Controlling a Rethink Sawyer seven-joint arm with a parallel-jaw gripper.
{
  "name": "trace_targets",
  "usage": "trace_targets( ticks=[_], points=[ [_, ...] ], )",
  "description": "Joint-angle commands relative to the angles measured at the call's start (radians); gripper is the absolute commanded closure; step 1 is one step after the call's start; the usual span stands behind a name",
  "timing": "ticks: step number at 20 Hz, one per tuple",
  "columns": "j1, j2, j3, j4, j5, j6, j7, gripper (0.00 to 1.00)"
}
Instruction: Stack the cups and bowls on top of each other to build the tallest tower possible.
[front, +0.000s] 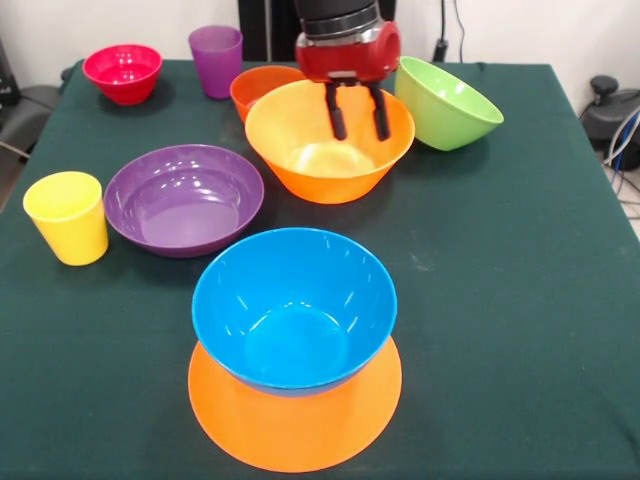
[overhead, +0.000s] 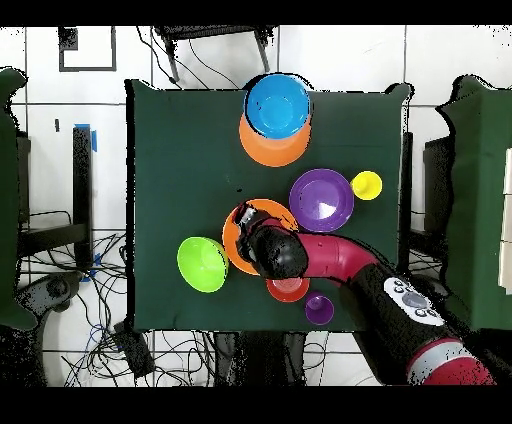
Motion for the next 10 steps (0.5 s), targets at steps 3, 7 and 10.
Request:
trace_targets(
  ticks=[3,7,10],
  points=[
    [0.004,0.030,-0.119,-0.096,0.039,-0.028,0.122,0.00],
    [-0.007,-0.002,-0.090,-0.073,0.063,-0.007,0.123,0.00],
    [0.018,-0.046,-0.095,-0.044,0.093,-0.002,0.150,0.00]
  ],
)
